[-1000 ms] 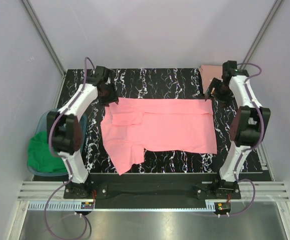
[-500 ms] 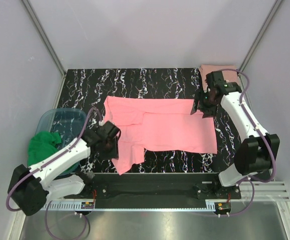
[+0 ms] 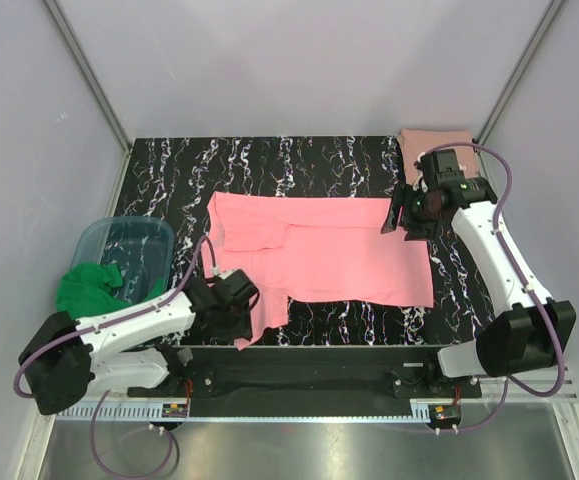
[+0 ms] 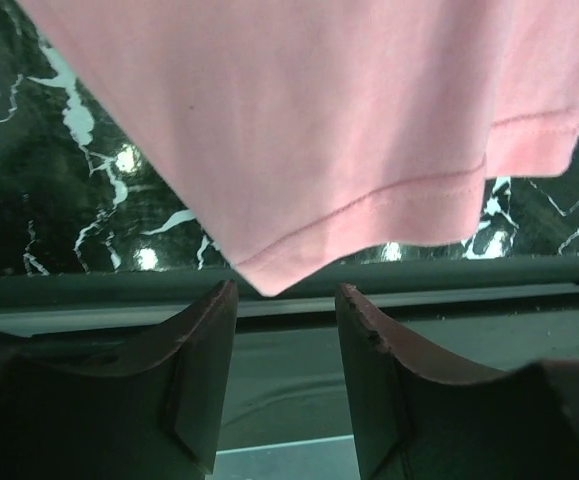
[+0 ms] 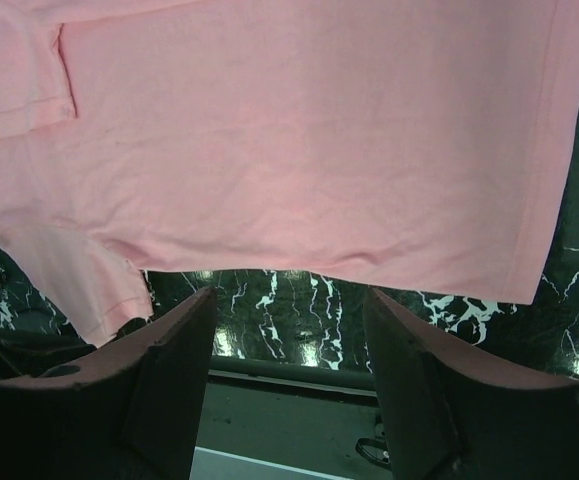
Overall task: Fold and stack the t-shirts
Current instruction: Fold the tshirt
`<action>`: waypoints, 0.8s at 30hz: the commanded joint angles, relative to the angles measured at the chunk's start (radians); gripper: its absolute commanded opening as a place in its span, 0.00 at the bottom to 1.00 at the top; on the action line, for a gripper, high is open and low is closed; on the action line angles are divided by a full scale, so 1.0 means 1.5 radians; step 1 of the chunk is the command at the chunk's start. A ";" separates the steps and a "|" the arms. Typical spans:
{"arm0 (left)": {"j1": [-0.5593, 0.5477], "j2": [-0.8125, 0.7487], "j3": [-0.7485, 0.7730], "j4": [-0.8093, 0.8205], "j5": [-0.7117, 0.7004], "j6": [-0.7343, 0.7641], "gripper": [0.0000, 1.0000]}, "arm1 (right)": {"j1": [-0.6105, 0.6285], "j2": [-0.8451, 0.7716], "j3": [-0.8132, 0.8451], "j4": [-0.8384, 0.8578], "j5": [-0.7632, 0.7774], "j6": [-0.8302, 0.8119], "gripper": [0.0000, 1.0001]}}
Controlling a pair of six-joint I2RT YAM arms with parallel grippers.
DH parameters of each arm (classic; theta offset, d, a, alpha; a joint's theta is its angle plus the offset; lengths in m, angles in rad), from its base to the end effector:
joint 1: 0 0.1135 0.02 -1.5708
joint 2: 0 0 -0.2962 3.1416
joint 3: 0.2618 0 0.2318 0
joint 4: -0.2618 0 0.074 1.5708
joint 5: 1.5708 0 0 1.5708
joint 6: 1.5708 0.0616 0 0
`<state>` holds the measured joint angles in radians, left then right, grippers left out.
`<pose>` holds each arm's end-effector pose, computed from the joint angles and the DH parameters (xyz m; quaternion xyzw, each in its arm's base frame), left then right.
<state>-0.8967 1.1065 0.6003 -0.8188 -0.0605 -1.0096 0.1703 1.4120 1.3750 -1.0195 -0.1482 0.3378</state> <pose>0.0936 -0.1112 0.1908 -0.0597 0.9902 -0.0825 0.0954 0.2601 0.0540 0.3402 0.0619 0.9627 0.1330 0.2275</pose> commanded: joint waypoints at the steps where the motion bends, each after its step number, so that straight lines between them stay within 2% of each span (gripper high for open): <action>1: -0.005 0.027 -0.002 0.045 -0.016 -0.032 0.48 | 0.004 -0.038 -0.020 -0.004 -0.015 0.009 0.68; 6: -0.007 0.064 0.012 -0.006 -0.041 -0.056 0.48 | 0.004 -0.052 -0.022 -0.019 0.008 -0.001 0.68; 16: -0.009 0.089 -0.017 0.049 -0.006 -0.074 0.48 | 0.004 -0.051 -0.035 -0.005 -0.002 0.006 0.68; 19: -0.009 0.086 -0.025 0.052 -0.005 -0.079 0.44 | 0.004 -0.054 -0.044 -0.002 0.001 0.008 0.68; 24: -0.009 0.068 -0.001 0.025 -0.038 -0.065 0.32 | 0.004 -0.051 -0.060 -0.004 0.006 0.019 0.68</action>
<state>-0.9051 1.2255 0.5884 -0.7959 -0.0738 -1.1076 0.1703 1.3640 1.2938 -1.0412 -0.1482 0.3481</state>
